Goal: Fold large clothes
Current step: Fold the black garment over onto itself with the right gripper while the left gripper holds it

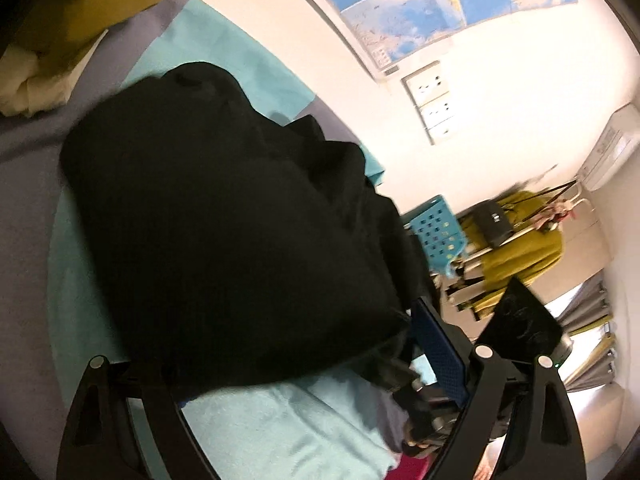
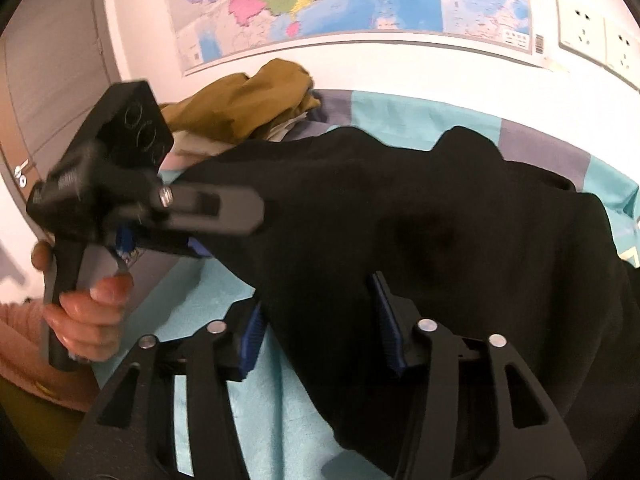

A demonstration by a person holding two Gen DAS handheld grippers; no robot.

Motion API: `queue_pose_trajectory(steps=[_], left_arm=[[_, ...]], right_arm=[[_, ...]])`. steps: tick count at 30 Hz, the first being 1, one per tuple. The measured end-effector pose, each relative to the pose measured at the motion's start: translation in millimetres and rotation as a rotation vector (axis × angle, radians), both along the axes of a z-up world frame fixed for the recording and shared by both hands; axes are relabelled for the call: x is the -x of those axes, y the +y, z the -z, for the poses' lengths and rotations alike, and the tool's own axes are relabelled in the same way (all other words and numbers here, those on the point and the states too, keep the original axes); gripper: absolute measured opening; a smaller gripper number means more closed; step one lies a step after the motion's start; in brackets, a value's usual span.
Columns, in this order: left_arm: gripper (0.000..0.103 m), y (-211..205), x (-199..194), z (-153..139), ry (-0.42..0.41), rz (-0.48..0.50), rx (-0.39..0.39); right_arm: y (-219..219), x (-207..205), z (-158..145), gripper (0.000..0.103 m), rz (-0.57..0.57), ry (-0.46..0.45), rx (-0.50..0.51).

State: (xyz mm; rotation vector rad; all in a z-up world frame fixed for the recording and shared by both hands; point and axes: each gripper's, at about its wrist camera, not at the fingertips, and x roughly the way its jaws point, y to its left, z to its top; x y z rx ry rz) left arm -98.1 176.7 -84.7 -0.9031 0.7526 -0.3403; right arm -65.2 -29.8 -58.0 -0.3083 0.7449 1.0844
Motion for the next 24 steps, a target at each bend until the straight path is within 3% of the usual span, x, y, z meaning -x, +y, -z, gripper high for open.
queue_pose_trajectory(steps=[5,9,15,17,19,24], left_arm=[[0.086,8,-3,6,0.028,-0.054,0.032],[0.081,-2,-26,3,0.085,-0.059,-0.083],[0.063,-1,-42,0,0.128,-0.056,-0.192],[0.058,-6,-43,-2,0.140,-0.046,-0.263],[0.055,-7,-41,-3,0.132,-0.044,-0.292],[0.053,-10,-41,-5,0.130,-0.030,-0.353]], right_arm=[[2,5,2,0.055,-0.007,-0.008,0.003],[-7,5,-3,0.058,0.002,0.032,-0.027],[-74,-4,-22,0.075,0.068,0.245,-0.200],[-107,-12,-20,0.084,0.136,0.348,-0.253],[-145,-20,-10,0.084,0.249,0.446,-0.275],[-217,-32,15,0.084,0.551,0.565,-0.316]])
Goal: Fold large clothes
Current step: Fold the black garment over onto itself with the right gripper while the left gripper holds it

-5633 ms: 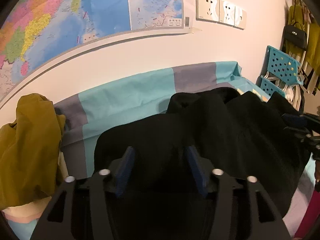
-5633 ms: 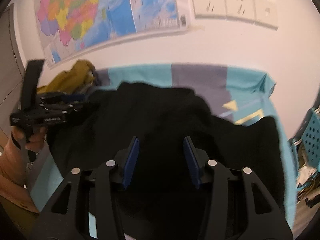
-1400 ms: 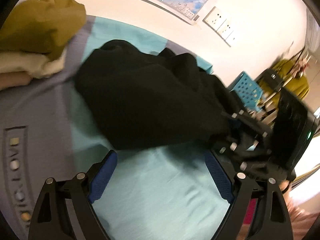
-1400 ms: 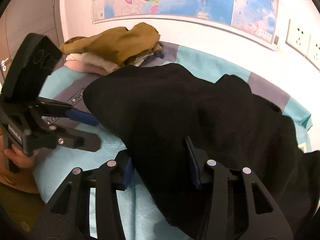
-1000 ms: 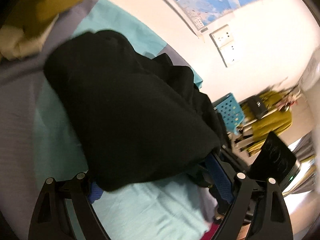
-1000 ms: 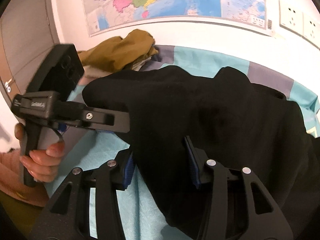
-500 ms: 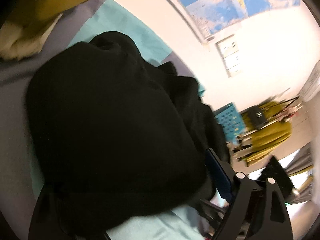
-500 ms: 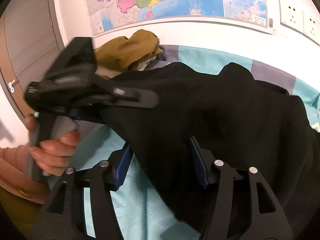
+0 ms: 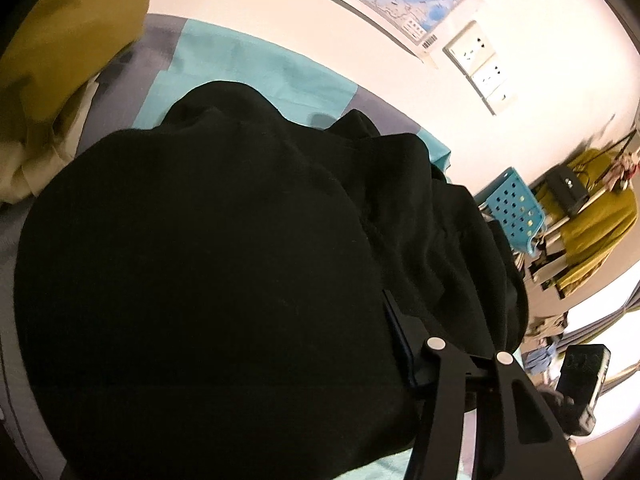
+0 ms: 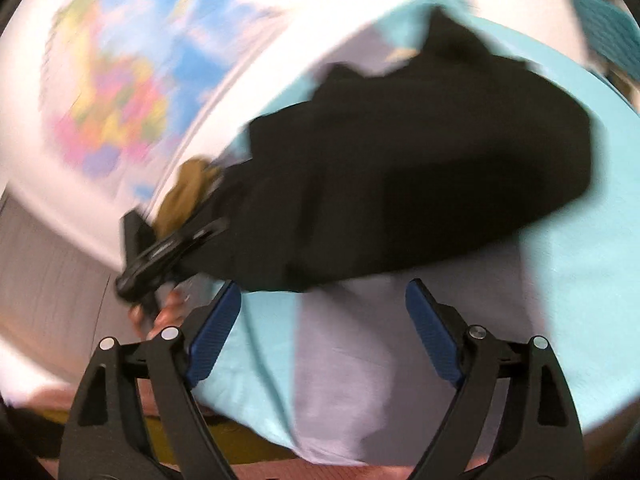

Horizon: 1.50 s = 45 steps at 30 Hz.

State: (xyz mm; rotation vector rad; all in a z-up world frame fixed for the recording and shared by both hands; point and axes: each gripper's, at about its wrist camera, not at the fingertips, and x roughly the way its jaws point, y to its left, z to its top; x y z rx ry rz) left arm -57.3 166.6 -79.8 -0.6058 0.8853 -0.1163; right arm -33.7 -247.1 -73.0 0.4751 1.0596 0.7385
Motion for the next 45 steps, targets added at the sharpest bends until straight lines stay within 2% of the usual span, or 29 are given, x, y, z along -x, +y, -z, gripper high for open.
queue_pose_trajectory(steps=[5,7,16,21,26,28,31,35,36,37,38,39,40,41,43,45], left_arm=[[0.053,2,1,0,0.004,0.011,-0.021],[0.054,4,3,0,0.004,0.017,-0.021],[0.058,4,2,0,0.003,0.022,-0.034],[0.062,1,2,-2,0.009,0.016,-0.077],[0.068,-5,1,-4,0.015,0.000,-0.139],[0.072,-8,0,-5,0.018,-0.008,-0.167],[0.079,-8,-3,-2,0.027,-0.016,-0.194],[0.083,-8,-6,-1,0.029,-0.017,-0.209],[0.083,-8,-6,-1,0.029,-0.017,-0.213],[0.083,-9,-7,-1,0.029,-0.019,-0.215],[0.084,-9,-8,-2,0.031,-0.026,-0.214],[0.084,-9,-9,-2,0.034,-0.036,-0.212],[0.084,-10,-10,-3,0.037,-0.045,-0.214],[0.084,-11,-10,-3,0.038,-0.049,-0.218],[0.084,-13,-11,-3,0.037,-0.048,-0.234],[0.083,-14,-11,-3,0.038,-0.051,-0.239]], right_arm=[[-12,-15,3,0.083,0.122,-0.012,0.019],[-7,-22,4,0.086,0.151,-0.021,0.022],[11,-39,7,0.089,0.310,-0.152,0.061],[16,-52,7,0.089,0.308,-0.151,-0.023],[19,-63,7,0.087,0.276,-0.148,-0.044],[21,-65,6,0.087,0.268,-0.149,-0.029],[30,-68,5,0.098,0.253,-0.166,0.003],[41,-70,6,0.098,0.266,-0.186,0.048],[41,-71,6,0.097,0.265,-0.185,0.044],[40,-72,6,0.089,0.266,-0.181,0.049],[37,-73,7,0.076,0.270,-0.173,0.051],[31,-76,10,0.069,0.273,-0.153,0.032],[26,-78,12,0.053,0.276,-0.136,0.019],[20,-79,14,0.045,0.279,-0.118,-0.007],[13,-82,17,0.044,0.264,-0.095,-0.052],[15,-84,18,0.047,0.254,-0.096,-0.054]])
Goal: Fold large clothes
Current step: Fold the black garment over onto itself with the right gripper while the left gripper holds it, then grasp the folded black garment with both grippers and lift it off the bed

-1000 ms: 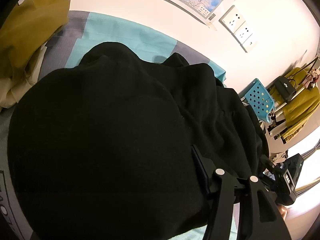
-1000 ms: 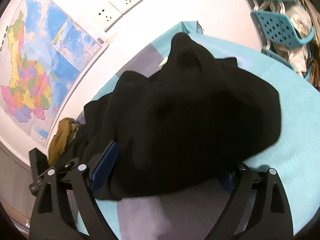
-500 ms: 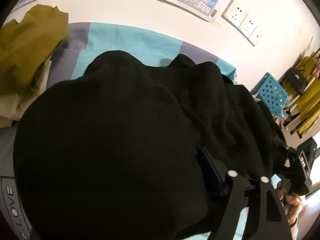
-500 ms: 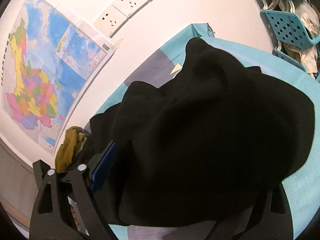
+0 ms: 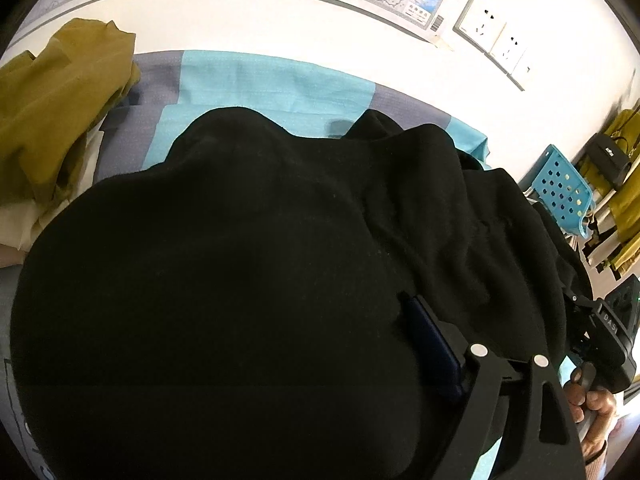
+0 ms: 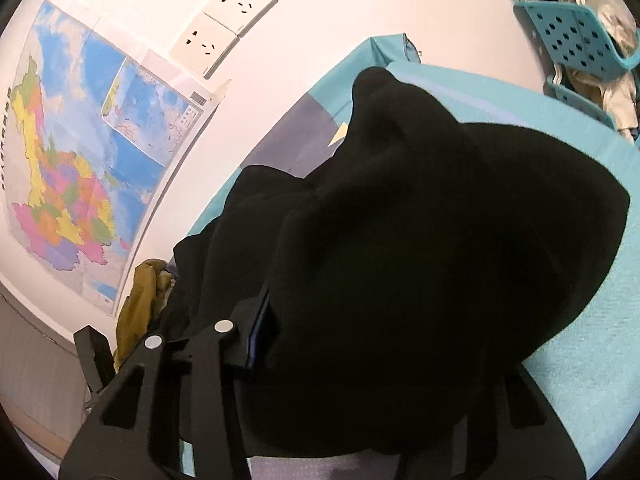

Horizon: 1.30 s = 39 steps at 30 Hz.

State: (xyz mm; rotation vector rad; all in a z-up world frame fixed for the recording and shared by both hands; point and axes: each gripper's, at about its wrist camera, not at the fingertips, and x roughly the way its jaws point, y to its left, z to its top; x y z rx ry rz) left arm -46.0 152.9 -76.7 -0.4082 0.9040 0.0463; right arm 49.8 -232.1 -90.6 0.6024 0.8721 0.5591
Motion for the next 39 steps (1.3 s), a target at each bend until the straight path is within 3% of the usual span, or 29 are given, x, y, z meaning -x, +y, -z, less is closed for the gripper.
queue_pose_trajectory(steps=[2,5,7,9,11,14,19,22,24,26,27,29,32,35,37,39], left_arm=[[0.083,-1,-1,0,0.000,0.001,-0.008],[0.082,0,-2,0,0.002,-0.002,-0.010],[0.082,0,-2,1,-0.002,-0.007,-0.010],[0.081,-1,-2,1,-0.005,-0.007,-0.014],[0.077,-1,-2,0,-0.009,0.000,-0.013],[0.072,-4,-2,-1,-0.020,0.006,-0.026],[0.071,-4,-6,-1,-0.020,0.006,-0.031],[0.066,-5,-6,-2,-0.017,0.004,-0.033],[0.059,-7,-7,-5,-0.020,0.006,-0.044],[0.052,-8,-6,-9,-0.022,0.013,-0.056],[0.049,-9,-6,-12,-0.030,0.016,-0.061],[0.049,-8,-5,-12,-0.030,0.022,-0.060],[0.058,-4,-8,-9,-0.019,0.019,-0.037],[0.070,-1,-13,-4,-0.004,0.030,-0.011],[0.071,1,-15,-2,-0.003,0.025,0.006],[0.063,0,-15,-3,-0.008,0.028,-0.011]], right_arm=[[5,-1,-2,0.058,-0.010,-0.011,0.004],[14,-3,-5,0.067,-0.008,-0.022,0.020],[20,-5,-6,0.067,-0.001,-0.025,0.050],[22,-6,-6,0.061,0.002,-0.027,0.062],[17,-8,-3,0.044,0.001,-0.014,0.038],[11,-9,0,0.042,-0.006,-0.003,0.004],[13,-15,-2,0.053,-0.024,0.012,-0.037],[16,-17,-3,0.054,-0.022,0.015,-0.037],[18,-17,-4,0.049,-0.017,0.013,-0.029],[16,-15,-7,0.036,-0.020,0.003,-0.038],[15,-13,-8,0.035,-0.027,-0.005,-0.041],[13,-11,-10,0.035,-0.040,0.000,-0.057],[12,-17,0,0.049,-0.050,0.050,-0.087],[15,-20,-3,0.059,-0.058,0.037,-0.102],[23,-23,-5,0.059,-0.064,0.029,-0.085],[29,-25,-5,0.041,-0.071,0.018,-0.059]])
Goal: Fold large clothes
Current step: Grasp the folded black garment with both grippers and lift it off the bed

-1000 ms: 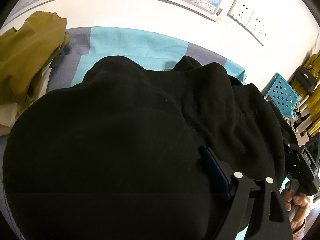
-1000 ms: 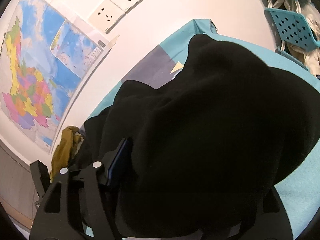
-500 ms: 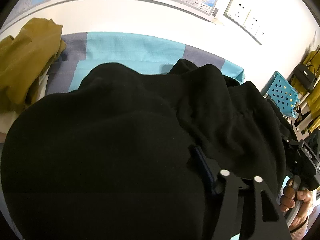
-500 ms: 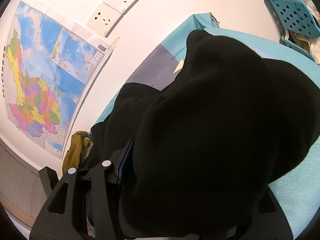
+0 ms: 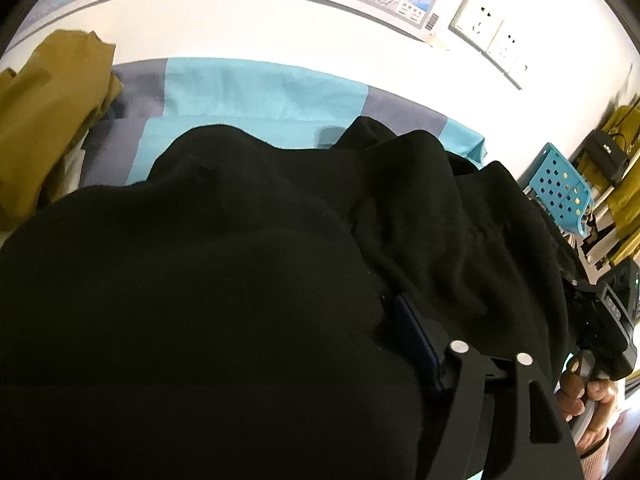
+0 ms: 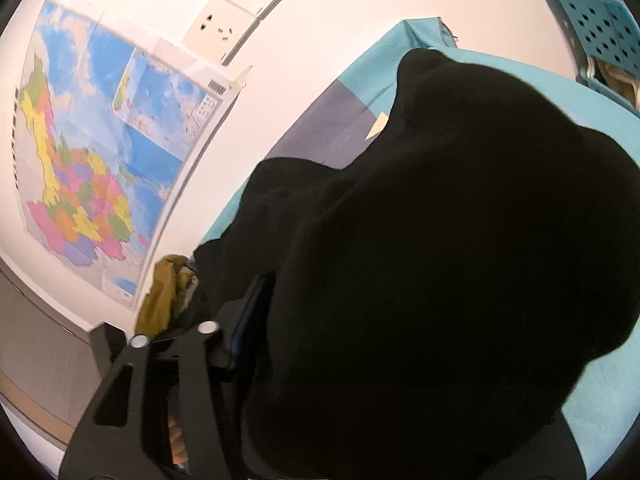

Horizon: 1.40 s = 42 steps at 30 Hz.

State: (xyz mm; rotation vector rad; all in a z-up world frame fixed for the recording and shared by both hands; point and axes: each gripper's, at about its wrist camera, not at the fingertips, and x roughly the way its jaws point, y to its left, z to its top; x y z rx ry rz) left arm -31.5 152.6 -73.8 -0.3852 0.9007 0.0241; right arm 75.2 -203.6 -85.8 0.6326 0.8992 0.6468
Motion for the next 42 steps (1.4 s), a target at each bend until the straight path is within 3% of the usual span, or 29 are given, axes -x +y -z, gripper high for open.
queue_pose_trajectory(steps=[2,6,9,20,26,35,42], left_arm=[[0.053,-2,2,-4,-0.016,0.009,-0.023],[0.030,-4,5,-21,-0.047,0.021,-0.065],[0.027,2,9,-35,-0.075,0.031,-0.057],[0.026,29,34,-107,-0.244,0.027,-0.046],[0.027,59,36,-149,-0.302,-0.005,-0.060],[0.027,137,58,-234,-0.420,-0.154,-0.189],[0.027,228,64,-298,-0.477,-0.330,-0.321]], right_arm=[[2,-1,-2,0.028,-0.021,-0.012,0.004],[0,7,-26,0.024,-0.046,-0.077,-0.032],[2,15,-54,0.022,-0.075,-0.144,-0.037],[36,37,-150,0.021,-0.177,-0.369,-0.065],[71,32,-196,0.021,-0.232,-0.446,-0.096],[166,10,-269,0.021,-0.353,-0.553,-0.205],[280,-13,-319,0.021,-0.436,-0.616,-0.341]])
